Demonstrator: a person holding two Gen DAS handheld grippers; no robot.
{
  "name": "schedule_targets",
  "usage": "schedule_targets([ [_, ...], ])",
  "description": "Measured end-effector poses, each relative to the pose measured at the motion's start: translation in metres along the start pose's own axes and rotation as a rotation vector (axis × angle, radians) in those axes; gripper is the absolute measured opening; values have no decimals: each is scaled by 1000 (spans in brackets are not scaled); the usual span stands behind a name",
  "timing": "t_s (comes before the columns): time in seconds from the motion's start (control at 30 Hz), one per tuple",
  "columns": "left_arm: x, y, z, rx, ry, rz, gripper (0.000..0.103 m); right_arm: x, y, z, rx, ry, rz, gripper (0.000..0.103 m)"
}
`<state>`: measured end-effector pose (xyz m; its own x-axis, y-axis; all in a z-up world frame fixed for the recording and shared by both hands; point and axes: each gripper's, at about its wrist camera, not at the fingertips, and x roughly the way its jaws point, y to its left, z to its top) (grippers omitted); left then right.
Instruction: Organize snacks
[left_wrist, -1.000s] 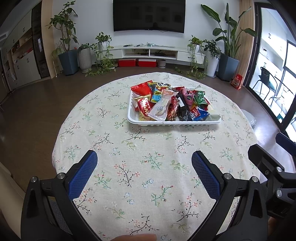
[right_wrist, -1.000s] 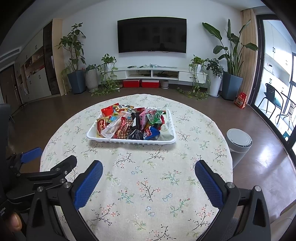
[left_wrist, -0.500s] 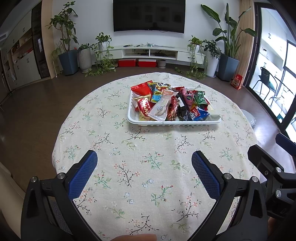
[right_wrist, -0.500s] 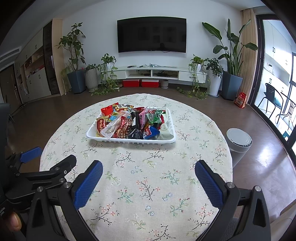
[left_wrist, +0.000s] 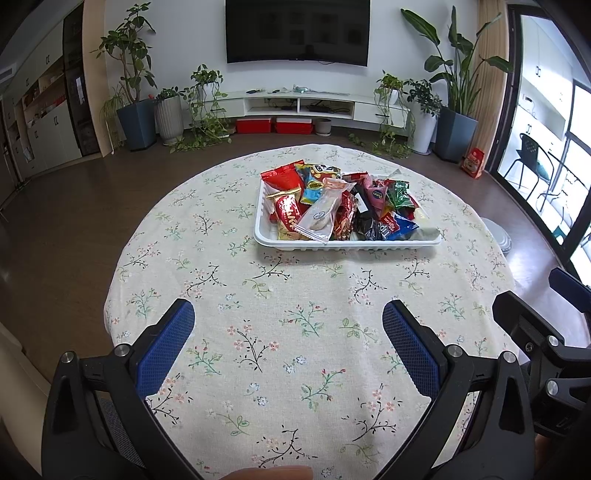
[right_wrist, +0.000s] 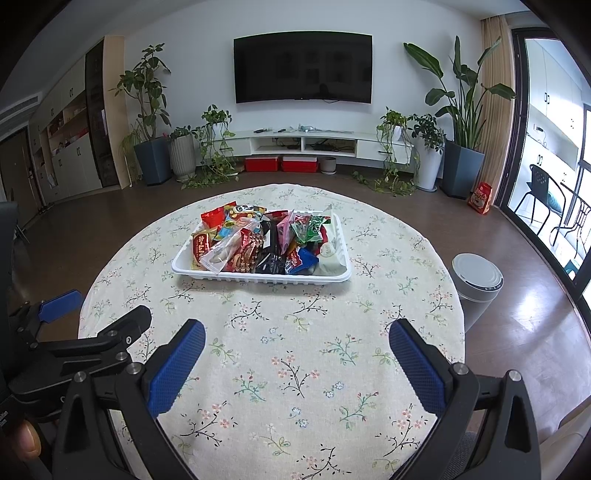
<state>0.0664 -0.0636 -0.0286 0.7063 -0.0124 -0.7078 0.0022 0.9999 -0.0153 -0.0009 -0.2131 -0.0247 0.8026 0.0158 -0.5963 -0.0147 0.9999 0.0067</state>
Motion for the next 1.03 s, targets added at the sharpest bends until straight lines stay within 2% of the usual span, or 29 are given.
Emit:
schedule_targets([
  [1.03, -2, 3, 0, -10, -11, -20, 103, -2, -2, -5, 3, 5, -1, 102],
])
